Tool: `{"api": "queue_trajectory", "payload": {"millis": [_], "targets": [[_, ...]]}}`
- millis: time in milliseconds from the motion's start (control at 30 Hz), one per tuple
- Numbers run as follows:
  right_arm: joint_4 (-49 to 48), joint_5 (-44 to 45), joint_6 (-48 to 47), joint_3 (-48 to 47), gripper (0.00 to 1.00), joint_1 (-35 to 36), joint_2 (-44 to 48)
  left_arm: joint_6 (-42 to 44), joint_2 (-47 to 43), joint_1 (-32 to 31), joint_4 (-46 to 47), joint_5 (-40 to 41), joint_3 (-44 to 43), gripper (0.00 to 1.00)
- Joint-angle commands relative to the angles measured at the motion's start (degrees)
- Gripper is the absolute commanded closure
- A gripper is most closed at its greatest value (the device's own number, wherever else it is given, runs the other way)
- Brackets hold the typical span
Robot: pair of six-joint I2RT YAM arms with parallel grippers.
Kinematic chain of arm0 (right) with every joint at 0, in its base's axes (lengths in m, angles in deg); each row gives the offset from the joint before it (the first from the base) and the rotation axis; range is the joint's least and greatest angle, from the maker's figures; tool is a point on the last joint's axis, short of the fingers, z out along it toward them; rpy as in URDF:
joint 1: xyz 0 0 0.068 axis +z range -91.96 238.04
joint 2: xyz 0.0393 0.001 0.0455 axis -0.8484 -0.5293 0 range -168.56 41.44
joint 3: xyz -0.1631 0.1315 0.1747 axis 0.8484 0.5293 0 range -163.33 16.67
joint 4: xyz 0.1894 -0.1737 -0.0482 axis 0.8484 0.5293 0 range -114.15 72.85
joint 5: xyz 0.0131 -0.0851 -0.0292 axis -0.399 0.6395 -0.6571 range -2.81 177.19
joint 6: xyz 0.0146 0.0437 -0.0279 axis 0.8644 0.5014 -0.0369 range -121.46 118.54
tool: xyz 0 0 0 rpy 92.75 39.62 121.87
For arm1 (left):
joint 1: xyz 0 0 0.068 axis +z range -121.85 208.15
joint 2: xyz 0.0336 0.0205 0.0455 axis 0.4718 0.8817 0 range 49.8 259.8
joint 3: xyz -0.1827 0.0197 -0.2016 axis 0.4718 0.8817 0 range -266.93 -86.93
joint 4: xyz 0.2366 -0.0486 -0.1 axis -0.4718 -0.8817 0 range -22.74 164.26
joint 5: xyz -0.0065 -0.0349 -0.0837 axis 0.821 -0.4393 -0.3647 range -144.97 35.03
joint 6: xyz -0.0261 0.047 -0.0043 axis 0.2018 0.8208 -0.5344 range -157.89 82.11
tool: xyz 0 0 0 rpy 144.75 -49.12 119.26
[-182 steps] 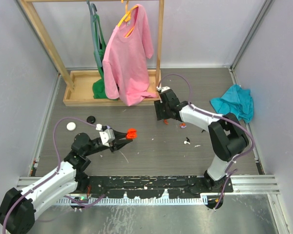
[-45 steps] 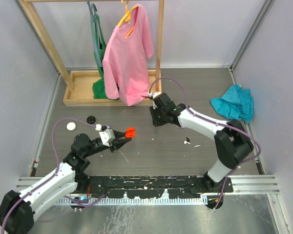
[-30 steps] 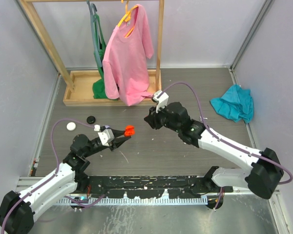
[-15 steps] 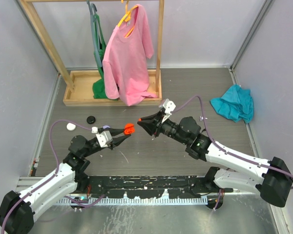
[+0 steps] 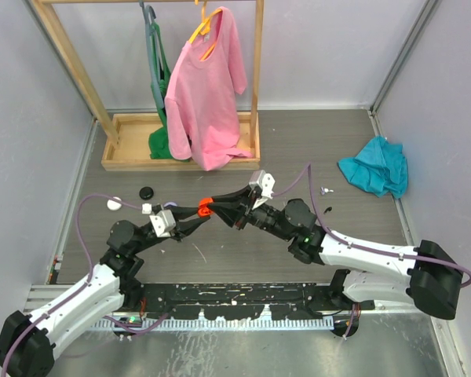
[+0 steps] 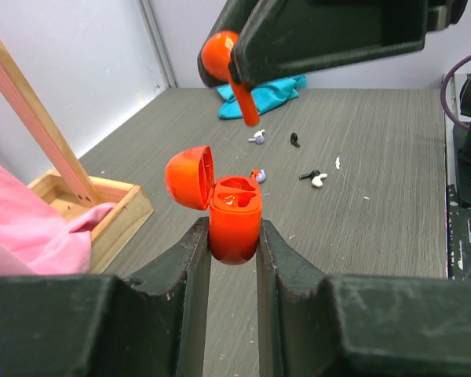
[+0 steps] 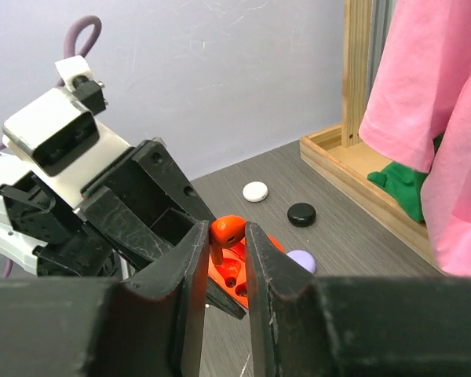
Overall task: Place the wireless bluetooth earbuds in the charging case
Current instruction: Place the earbud in the charging case.
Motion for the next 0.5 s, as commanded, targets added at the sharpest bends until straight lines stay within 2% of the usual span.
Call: {"api": "queue_trajectory", "payload": {"millis": [0, 467], "targets": [[-7.13, 2.18, -1.33, 0.72, 0.77, 0.9, -1.47, -1.25, -1.85, -0.26, 4.51, -0.57, -0.99, 1.0], [-10.08, 2.46, -1.03, 1.09, 0.77, 2.1, -4.54, -2.43, -3.32, -0.27, 4.38, -0.14, -0.94, 1.0]]}}
